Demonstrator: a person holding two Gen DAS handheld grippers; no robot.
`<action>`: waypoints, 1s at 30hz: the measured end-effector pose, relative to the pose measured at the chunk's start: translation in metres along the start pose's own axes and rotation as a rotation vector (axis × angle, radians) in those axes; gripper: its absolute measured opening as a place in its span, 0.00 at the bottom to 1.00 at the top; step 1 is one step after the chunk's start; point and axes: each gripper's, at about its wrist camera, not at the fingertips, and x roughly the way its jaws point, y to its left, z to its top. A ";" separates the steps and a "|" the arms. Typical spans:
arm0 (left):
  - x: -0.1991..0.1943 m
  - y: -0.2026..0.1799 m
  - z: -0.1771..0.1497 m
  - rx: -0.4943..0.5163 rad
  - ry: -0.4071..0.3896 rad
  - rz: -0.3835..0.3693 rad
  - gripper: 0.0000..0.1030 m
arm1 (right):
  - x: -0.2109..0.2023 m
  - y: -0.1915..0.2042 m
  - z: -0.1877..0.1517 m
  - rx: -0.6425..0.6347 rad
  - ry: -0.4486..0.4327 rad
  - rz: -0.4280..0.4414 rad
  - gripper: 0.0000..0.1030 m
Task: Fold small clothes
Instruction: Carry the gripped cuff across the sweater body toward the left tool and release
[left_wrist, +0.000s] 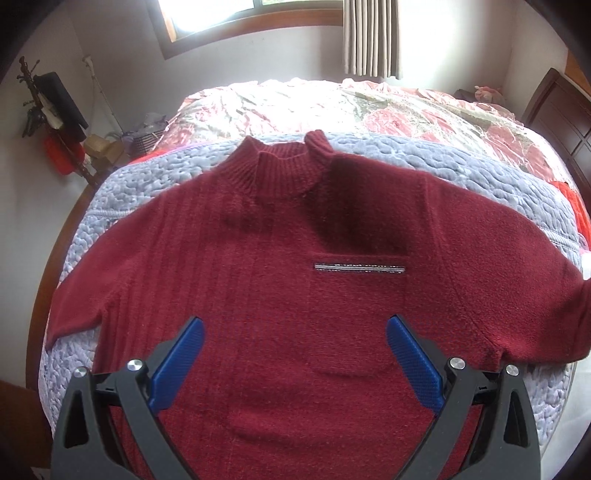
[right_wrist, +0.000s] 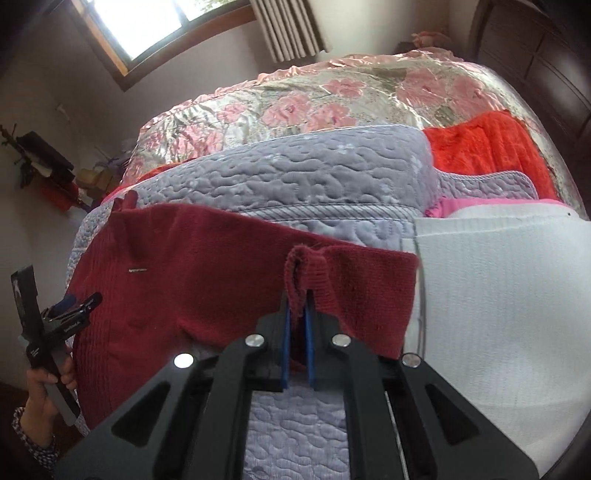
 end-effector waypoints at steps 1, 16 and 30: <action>0.000 0.005 -0.001 -0.003 0.000 0.000 0.96 | 0.007 0.021 0.004 -0.031 0.004 0.020 0.05; 0.017 0.091 -0.013 -0.081 0.033 0.015 0.96 | 0.135 0.218 0.014 -0.231 0.200 0.185 0.10; 0.032 0.013 0.000 -0.034 0.115 -0.247 0.96 | 0.056 0.125 0.004 -0.087 0.072 0.133 0.43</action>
